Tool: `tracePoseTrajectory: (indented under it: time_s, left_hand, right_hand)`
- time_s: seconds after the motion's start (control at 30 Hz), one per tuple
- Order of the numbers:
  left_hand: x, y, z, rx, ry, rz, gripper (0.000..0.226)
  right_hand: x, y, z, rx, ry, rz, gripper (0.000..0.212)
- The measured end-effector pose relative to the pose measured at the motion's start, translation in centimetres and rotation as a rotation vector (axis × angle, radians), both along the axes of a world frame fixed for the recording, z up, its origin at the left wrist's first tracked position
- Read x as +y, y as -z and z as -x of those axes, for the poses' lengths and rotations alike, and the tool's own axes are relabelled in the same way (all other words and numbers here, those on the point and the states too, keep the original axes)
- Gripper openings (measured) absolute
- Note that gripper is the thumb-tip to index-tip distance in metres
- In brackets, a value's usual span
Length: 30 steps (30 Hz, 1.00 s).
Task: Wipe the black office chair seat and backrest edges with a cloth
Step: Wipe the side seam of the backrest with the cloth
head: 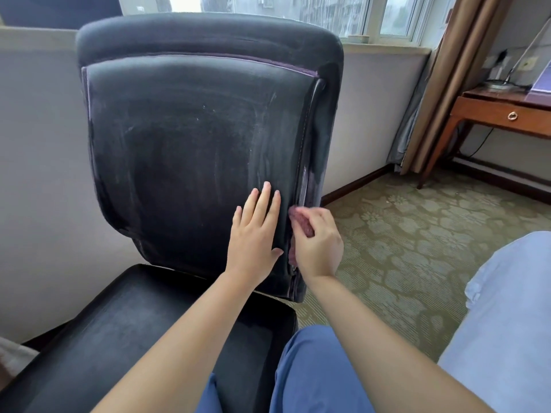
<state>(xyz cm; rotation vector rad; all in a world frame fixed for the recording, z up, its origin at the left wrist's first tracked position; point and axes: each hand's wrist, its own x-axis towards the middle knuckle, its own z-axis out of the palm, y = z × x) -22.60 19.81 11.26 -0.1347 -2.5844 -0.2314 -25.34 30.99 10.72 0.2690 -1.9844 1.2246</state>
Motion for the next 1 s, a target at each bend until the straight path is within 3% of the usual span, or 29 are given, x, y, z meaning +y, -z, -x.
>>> tracePoseTrajectory:
  time_s: [0.27, 0.47, 0.57, 0.7, 1.0]
  left_hand:
    - [0.4, -2.2, 0.3, -0.11, -0.047, 0.105, 0.113]
    - [0.1, -2.9, 0.4, -0.153, -0.056, 0.142, 0.116]
    - [-0.1, -3.8, 0.6, -0.16, -0.065, 0.153, 0.117]
    - [-0.3, -5.7, 1.4, -0.161, -0.052, 0.136, 0.124]
    - [-0.1, -6.1, 2.0, -0.188, -0.019, 0.077, 0.127]
  right_hand:
    - [0.8, -8.4, 3.5, 0.026, -0.029, -0.033, 0.01]
    - [1.1, -2.3, 0.8, 0.049, -0.044, -0.136, 0.004]
    - [1.5, -4.7, 2.2, 0.125, -0.037, -0.216, 0.005]
    - [1.6, -10.1, 4.9, 0.105, -0.017, -0.172, 0.008]
    - [2.0, -5.5, 3.0, 0.186, -0.03, -0.299, 0.006]
